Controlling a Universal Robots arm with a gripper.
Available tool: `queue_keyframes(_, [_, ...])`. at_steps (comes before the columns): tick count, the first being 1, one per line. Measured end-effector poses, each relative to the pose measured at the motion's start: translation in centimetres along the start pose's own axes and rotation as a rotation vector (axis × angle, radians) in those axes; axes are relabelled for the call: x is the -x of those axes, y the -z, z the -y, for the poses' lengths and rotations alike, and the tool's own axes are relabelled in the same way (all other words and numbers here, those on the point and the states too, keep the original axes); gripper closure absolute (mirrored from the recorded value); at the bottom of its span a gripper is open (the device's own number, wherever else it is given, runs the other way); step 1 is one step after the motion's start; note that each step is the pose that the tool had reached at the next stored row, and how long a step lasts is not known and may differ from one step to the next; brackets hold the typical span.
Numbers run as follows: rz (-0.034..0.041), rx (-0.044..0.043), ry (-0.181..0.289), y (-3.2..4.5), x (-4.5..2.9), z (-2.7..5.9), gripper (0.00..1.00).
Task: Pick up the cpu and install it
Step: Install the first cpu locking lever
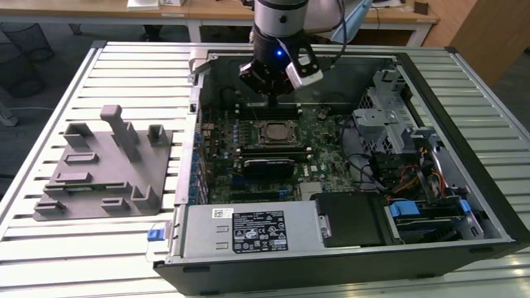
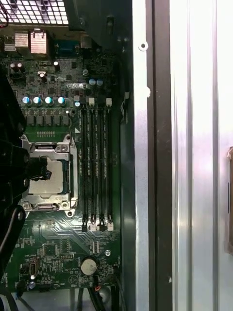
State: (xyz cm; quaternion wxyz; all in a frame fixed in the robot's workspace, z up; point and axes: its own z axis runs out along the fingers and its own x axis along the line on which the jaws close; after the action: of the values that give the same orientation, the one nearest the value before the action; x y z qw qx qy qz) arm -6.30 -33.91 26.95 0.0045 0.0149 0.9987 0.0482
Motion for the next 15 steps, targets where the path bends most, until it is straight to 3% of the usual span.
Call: queue_keyframes(15, [0.0005,0.0001,0.0,-0.24,-0.36,0.27,0.89])
